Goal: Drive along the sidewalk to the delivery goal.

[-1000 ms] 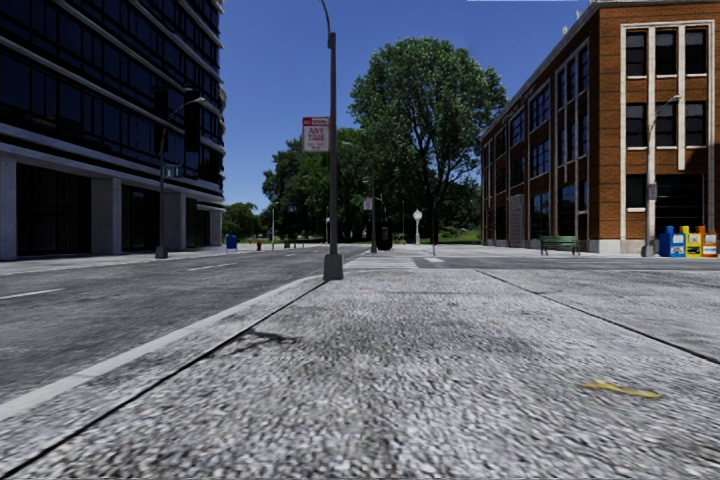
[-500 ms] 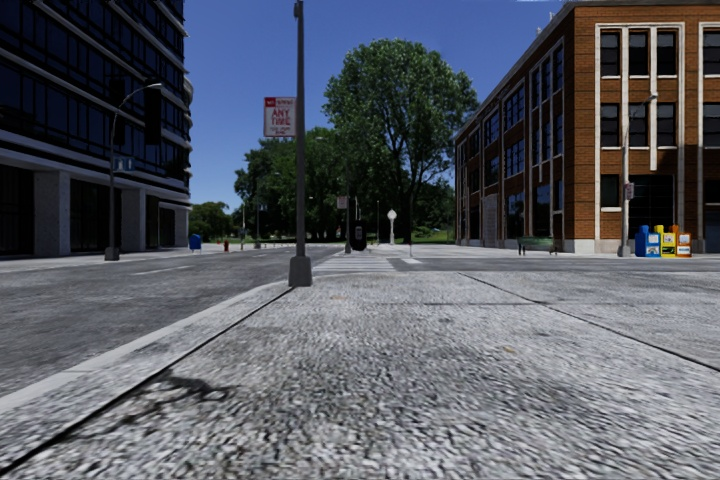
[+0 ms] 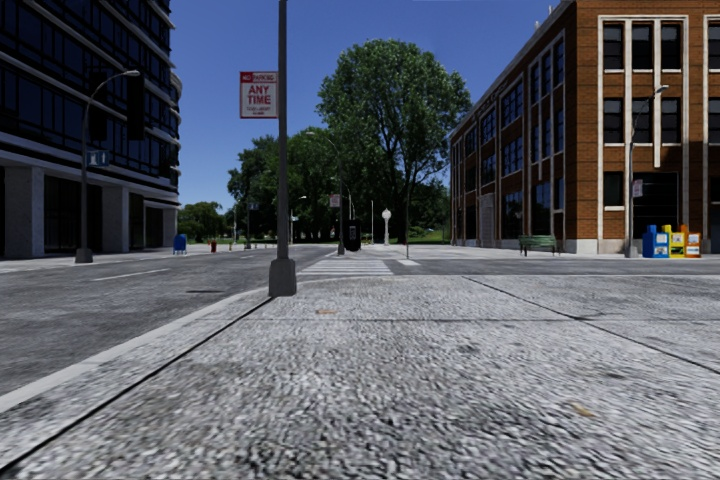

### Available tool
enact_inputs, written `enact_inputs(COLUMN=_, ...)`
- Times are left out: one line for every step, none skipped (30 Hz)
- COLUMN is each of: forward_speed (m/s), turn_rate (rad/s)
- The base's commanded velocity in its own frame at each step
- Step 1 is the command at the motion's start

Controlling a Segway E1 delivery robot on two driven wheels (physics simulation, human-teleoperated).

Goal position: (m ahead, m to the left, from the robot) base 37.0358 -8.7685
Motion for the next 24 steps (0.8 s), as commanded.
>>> enact_inputs(forward_speed=2.0, turn_rate=0.0)
enact_inputs(forward_speed=2.0, turn_rate=0.0)
enact_inputs(forward_speed=2.0, turn_rate=0.0)
enact_inputs(forward_speed=2.0, turn_rate=0.0)
enact_inputs(forward_speed=2.0, turn_rate=0.0)
enact_inputs(forward_speed=2.0, turn_rate=0.0)
enact_inputs(forward_speed=2.0, turn_rate=0.0)
enact_inputs(forward_speed=2.0, turn_rate=0.0)
enact_inputs(forward_speed=2.0, turn_rate=0.0)
enact_inputs(forward_speed=2.0, turn_rate=0.0)
enact_inputs(forward_speed=2.0, turn_rate=0.0)
enact_inputs(forward_speed=2.0, turn_rate=0.0)
enact_inputs(forward_speed=2.0, turn_rate=0.0)
enact_inputs(forward_speed=2.0, turn_rate=0.0)
enact_inputs(forward_speed=2.0, turn_rate=0.0)
enact_inputs(forward_speed=2.0, turn_rate=0.0)
enact_inputs(forward_speed=2.0, turn_rate=0.0)
enact_inputs(forward_speed=2.0, turn_rate=0.0)
enact_inputs(forward_speed=2.0, turn_rate=0.0)
enact_inputs(forward_speed=2.0, turn_rate=0.0)
enact_inputs(forward_speed=2.0, turn_rate=0.0)
enact_inputs(forward_speed=2.0, turn_rate=0.0)
enact_inputs(forward_speed=2.0, turn_rate=0.0)
enact_inputs(forward_speed=2.0, turn_rate=0.0)
